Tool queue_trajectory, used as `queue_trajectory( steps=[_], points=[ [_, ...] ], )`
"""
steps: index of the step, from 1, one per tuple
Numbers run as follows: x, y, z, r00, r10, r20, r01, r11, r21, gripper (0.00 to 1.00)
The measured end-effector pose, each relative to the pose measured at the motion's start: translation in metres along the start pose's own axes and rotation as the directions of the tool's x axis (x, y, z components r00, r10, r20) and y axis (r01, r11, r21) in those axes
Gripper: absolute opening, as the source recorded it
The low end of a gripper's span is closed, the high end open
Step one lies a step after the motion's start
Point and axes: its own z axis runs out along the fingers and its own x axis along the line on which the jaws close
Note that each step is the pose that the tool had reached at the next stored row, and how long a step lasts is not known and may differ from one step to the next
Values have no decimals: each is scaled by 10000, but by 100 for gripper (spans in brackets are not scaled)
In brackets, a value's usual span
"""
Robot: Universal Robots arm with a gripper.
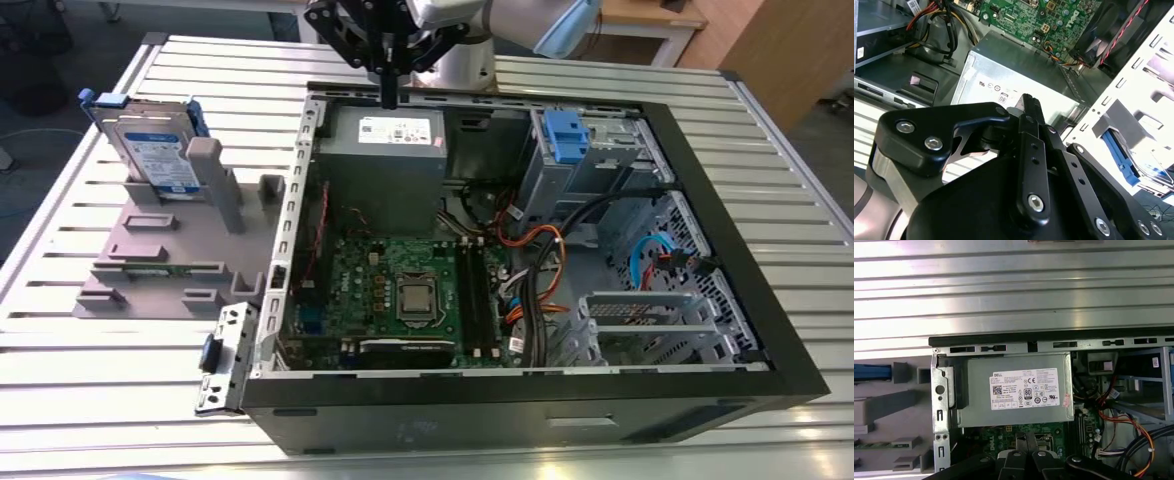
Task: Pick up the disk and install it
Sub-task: 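Reach for the disk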
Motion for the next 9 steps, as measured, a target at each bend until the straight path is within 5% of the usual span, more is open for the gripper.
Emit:
queue_trajectory(
  steps=[9],
  points=[
    [27, -2, -1, 10000, -2, 0, 2, 10000, 0, 11]
  ],
)
